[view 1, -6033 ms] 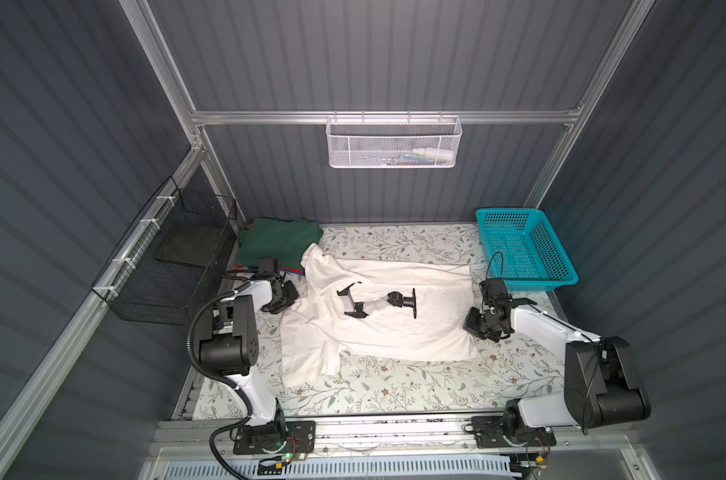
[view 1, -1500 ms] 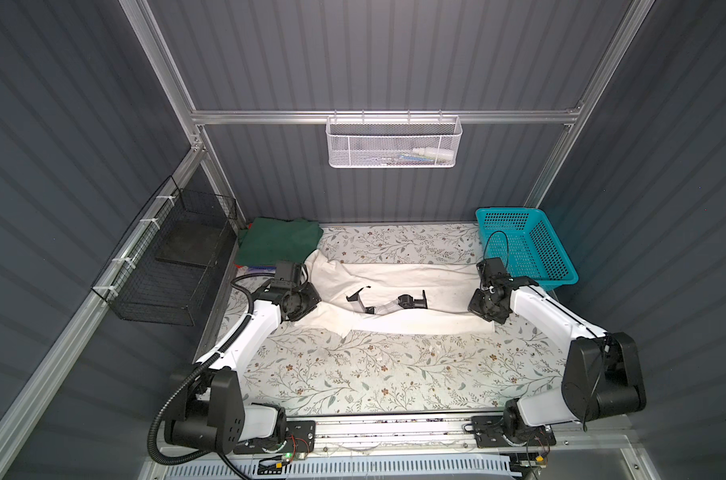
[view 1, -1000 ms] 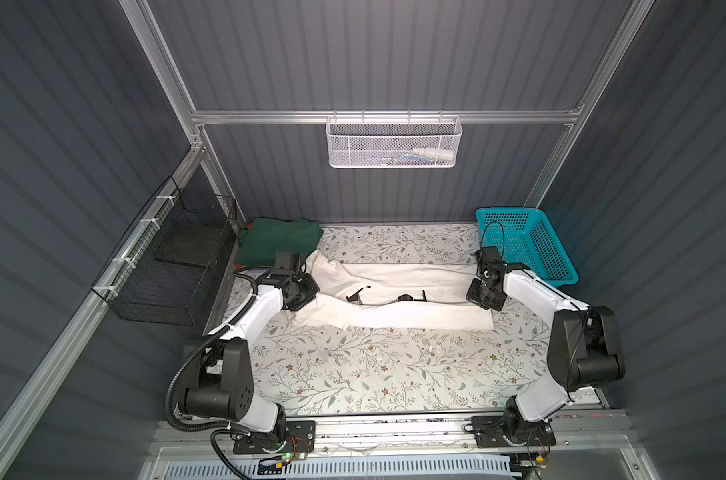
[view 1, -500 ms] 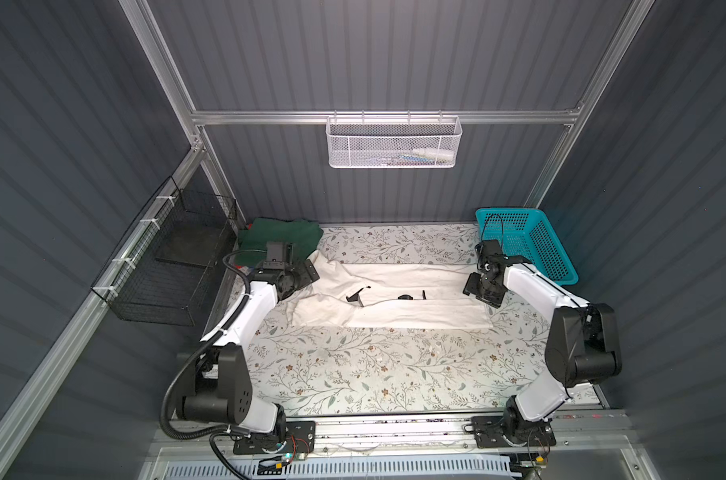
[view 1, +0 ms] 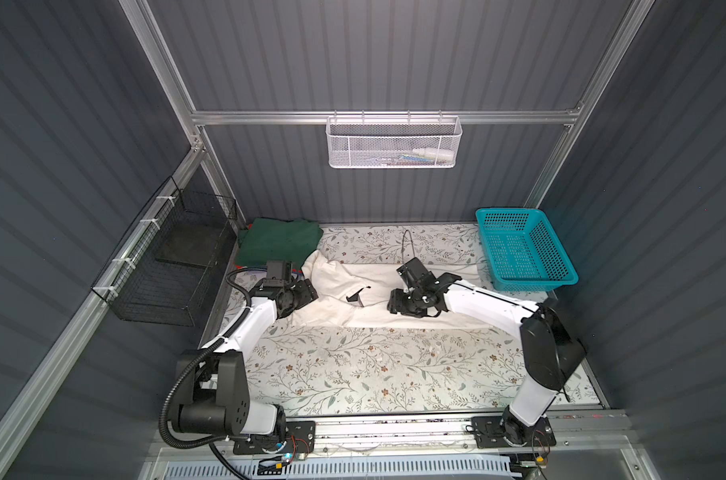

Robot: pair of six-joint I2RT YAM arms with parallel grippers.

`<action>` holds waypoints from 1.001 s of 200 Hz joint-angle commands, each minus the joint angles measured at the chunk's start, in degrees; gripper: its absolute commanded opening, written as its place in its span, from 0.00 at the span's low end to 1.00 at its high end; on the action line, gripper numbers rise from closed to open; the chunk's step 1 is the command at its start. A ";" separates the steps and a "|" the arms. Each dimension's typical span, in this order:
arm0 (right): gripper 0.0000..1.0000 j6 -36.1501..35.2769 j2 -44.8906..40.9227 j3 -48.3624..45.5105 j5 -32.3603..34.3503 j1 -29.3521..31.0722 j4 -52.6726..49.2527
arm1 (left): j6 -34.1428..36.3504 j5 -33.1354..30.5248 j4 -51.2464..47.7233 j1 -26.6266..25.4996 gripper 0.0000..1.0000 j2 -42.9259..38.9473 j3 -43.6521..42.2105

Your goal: Fold and stack the t-shirts

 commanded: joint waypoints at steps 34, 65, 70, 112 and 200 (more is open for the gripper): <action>0.57 -1.68 9.18 11.07 -2.36 4.60 4.46 | -2.62 4.44 4.71 0.49 0.76 1.04 -1.62; 0.49 -6.55 15.91 20.08 1.03 4.60 1.27 | -2.54 3.82 5.05 0.45 0.75 -1.41 -3.76; 0.47 -7.25 17.13 21.40 1.52 4.60 0.83 | -2.52 3.58 4.95 0.44 0.75 -1.88 -4.08; 0.42 -12.38 25.65 31.73 5.74 4.58 -4.53 | -0.81 -0.21 2.89 0.53 0.78 -4.18 -3.82; 0.42 -17.38 32.81 38.73 8.02 4.52 -5.81 | -2.72 1.81 6.11 0.62 0.77 -0.39 0.06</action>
